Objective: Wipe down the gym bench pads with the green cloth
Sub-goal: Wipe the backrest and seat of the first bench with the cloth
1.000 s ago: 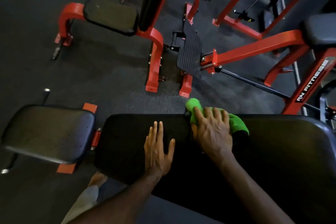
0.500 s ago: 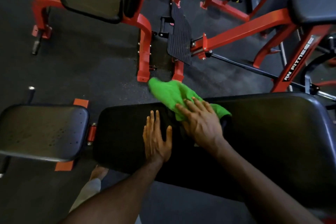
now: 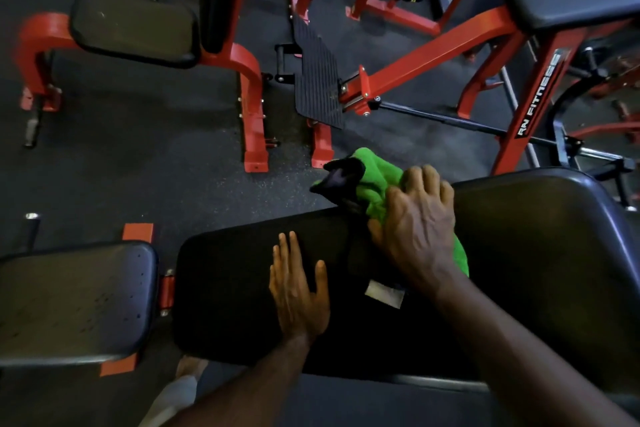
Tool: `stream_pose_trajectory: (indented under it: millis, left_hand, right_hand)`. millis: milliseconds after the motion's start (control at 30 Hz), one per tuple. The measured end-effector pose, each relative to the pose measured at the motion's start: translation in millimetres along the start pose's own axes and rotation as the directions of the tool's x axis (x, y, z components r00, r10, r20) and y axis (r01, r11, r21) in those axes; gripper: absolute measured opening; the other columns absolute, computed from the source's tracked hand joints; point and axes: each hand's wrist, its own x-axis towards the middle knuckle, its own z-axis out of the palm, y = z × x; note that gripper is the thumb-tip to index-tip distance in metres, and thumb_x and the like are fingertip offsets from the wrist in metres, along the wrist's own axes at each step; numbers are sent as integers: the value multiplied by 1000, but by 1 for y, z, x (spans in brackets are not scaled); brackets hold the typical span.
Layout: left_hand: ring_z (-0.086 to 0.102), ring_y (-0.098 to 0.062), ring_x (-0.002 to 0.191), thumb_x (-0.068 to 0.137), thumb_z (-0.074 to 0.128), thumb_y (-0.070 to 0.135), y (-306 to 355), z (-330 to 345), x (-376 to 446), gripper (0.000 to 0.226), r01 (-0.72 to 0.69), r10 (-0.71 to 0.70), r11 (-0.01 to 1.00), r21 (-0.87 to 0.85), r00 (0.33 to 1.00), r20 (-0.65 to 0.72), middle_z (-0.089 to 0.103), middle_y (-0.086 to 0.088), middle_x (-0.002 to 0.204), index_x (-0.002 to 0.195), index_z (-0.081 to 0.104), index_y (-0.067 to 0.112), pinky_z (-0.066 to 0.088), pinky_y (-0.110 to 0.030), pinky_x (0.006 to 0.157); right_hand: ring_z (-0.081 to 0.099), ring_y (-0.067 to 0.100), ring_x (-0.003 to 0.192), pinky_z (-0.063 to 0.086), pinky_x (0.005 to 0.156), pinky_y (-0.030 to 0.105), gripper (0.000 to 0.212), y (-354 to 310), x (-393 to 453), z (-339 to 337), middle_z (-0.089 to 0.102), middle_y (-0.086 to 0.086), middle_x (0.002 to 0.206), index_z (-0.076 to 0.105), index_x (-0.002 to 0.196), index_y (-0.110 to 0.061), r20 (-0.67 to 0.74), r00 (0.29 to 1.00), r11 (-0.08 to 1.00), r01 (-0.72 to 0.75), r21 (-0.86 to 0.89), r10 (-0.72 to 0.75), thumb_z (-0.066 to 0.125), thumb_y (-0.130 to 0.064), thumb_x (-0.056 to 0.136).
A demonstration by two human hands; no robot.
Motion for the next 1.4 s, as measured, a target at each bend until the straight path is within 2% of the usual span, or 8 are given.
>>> stream_pose_trajectory:
  millis: [167,333,500,700,900,1100,1233,1400]
  left_hand:
    - [1,-9,159,100,27,61,-1,3,2,74,3,-3,1000,1,1000,-10,4,11,173,166,14,29,13,-45,128]
    - [5,-12,160,101,28,58,-1,2,2,72,-4,4,1000,3,1000,-24,7,8,174,165,17,26,17,-47,127]
    - [0,-10,160,101,25,58,1,1,1,71,8,-8,1000,-10,1000,10,3,10,174,166,12,29,8,-41,127]
    - [14,-17,159,106,28,52,-4,8,1,66,-26,19,997,-68,996,-90,19,2,172,162,30,18,15,-41,127]
    - [-4,-5,159,103,22,56,-2,4,1,69,-1,1,1000,-27,1000,-10,3,12,173,165,14,28,2,-34,127]
    - [10,-11,159,105,26,50,-8,10,2,65,-21,15,998,-61,995,-96,16,6,172,163,27,22,15,-41,127]
    - [5,-9,159,103,20,52,-5,5,2,67,-20,17,999,-43,998,-64,11,9,173,164,21,26,9,-37,127]
    - [3,-8,159,100,18,55,-4,3,1,71,-29,25,998,-55,997,-68,10,10,172,164,19,26,3,-31,125]
  right_hand:
    - [35,39,149,19,126,48,75,-28,-4,31,34,21,164,36,160,-25,168,974,985,140,98,-155,53,-54,92]
    - [50,35,140,26,123,46,58,-17,-11,37,51,16,154,47,154,-36,148,953,964,263,31,-265,45,-49,97]
    - [50,36,138,29,123,49,56,-3,-12,30,57,16,149,57,148,-27,24,1000,997,6,72,-8,56,-37,93]
    - [40,28,150,19,124,42,55,-42,-39,66,39,9,164,49,153,-34,141,893,904,422,67,-427,45,-40,98]
    - [46,40,143,26,124,51,58,-19,-12,49,52,24,151,55,149,-25,-11,998,992,-60,108,61,57,-26,91]
    - [42,30,149,21,122,41,59,-55,-63,72,44,13,161,40,160,-26,52,957,953,276,121,-284,33,-37,102]
    - [57,36,133,35,117,45,60,-11,-67,48,58,16,147,49,155,-26,-63,996,987,74,144,-65,41,-25,95]
    - [34,34,153,25,122,46,70,-31,-106,54,30,18,167,41,159,-30,-33,999,993,23,118,-19,40,-22,89]
